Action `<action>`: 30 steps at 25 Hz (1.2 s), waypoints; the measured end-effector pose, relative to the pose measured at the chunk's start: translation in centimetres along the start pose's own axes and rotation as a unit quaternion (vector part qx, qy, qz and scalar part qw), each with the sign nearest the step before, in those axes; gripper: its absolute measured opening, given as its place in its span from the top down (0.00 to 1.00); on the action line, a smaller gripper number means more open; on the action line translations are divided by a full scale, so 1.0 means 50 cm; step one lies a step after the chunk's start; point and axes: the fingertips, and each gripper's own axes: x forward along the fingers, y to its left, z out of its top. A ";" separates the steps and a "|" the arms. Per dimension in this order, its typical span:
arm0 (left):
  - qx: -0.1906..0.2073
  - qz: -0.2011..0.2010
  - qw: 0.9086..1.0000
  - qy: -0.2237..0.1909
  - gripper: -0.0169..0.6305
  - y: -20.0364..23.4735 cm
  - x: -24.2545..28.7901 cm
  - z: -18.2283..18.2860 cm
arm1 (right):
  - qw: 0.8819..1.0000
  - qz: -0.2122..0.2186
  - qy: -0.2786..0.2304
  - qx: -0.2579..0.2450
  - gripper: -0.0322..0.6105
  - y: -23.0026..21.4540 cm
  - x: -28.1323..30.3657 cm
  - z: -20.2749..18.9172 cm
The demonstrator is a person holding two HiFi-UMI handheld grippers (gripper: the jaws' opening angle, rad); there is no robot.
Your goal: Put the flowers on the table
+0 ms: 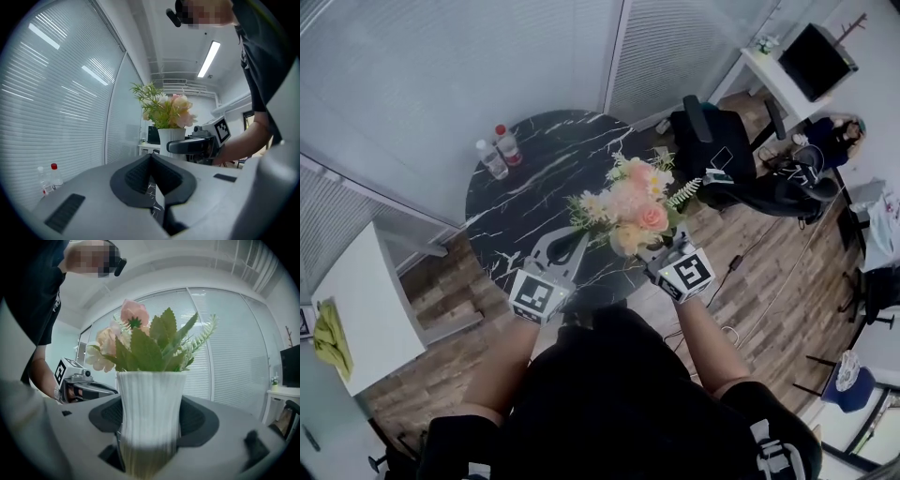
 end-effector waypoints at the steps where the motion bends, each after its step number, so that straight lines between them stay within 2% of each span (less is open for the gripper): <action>1: -0.001 0.006 1.000 0.002 0.95 0.007 0.009 -0.008 | 1.000 0.003 0.001 -0.001 0.42 -0.012 0.007 -0.010; 7: -0.019 0.036 0.999 0.003 0.95 0.045 0.066 -0.046 | 1.000 0.012 -0.001 0.002 0.42 -0.086 0.050 -0.069; 12: -0.027 0.054 0.998 0.018 0.95 0.078 0.105 -0.118 | 1.000 0.016 -0.006 0.009 0.42 -0.131 0.100 -0.133; 20: -0.047 0.084 0.995 0.035 0.95 0.126 0.168 -0.208 | 0.999 0.026 0.003 0.027 0.42 -0.180 0.178 -0.257; 30: -0.058 0.110 0.991 0.050 0.95 0.188 0.229 -0.289 | 0.999 0.021 0.009 0.032 0.42 -0.241 0.263 -0.357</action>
